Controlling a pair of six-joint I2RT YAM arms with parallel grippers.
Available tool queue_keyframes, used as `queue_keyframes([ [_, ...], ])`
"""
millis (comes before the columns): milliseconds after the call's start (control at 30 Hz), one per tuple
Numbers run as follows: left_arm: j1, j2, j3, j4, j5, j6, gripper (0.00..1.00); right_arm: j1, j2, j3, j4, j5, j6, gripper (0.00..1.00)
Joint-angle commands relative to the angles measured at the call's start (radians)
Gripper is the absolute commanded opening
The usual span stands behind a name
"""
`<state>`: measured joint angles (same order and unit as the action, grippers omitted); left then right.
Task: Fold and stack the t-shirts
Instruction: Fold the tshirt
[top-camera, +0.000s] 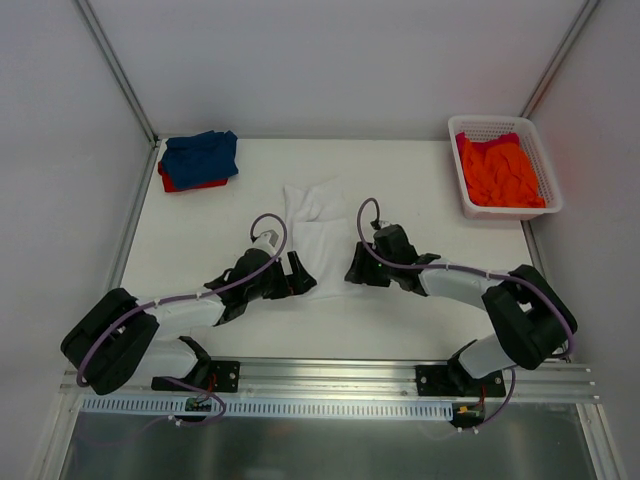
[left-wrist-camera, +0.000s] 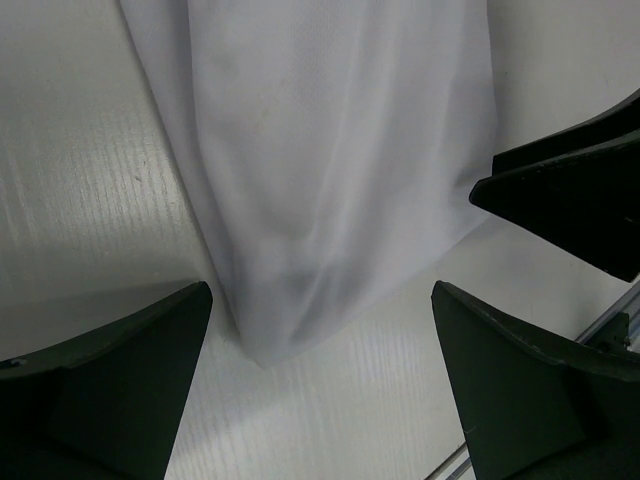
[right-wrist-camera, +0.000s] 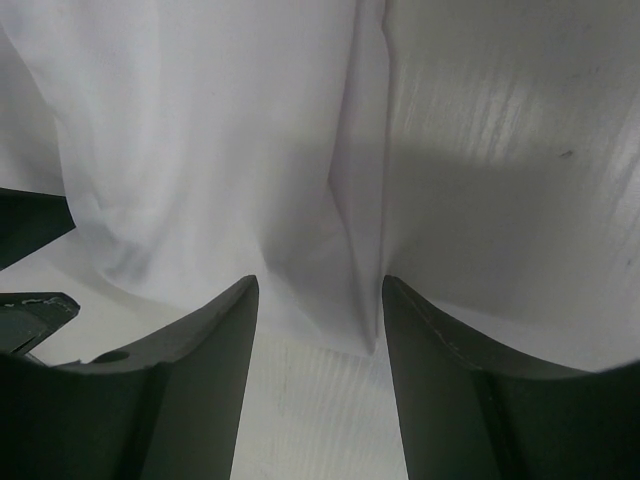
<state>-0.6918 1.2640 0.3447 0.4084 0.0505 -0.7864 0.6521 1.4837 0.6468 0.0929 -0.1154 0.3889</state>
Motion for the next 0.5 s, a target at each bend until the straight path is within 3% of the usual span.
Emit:
queue_keyframes([
  [0, -0.002, 0.049, -0.035, -0.099, 0.018, -0.017, 0.96, 0.024, 0.032, 0.014, -0.007, 0.011, 0.025, 0.56],
  [167, -0.012, 0.084, -0.042, -0.069, 0.026, -0.028, 0.93, 0.037, 0.047, 0.013, 0.005, 0.013, 0.034, 0.51],
  [300, -0.020, 0.089, -0.047, -0.059, 0.032, -0.036, 0.77, 0.037, 0.044, 0.013, 0.002, 0.016, 0.034, 0.33],
  [433, -0.021, 0.080, -0.052, -0.062, 0.038, -0.045, 0.20, 0.037, 0.044, 0.016, -0.004, 0.020, 0.036, 0.11],
  [467, -0.021, 0.080, -0.053, -0.062, 0.040, -0.045, 0.13, 0.038, 0.044, 0.016, -0.004, 0.020, 0.038, 0.09],
])
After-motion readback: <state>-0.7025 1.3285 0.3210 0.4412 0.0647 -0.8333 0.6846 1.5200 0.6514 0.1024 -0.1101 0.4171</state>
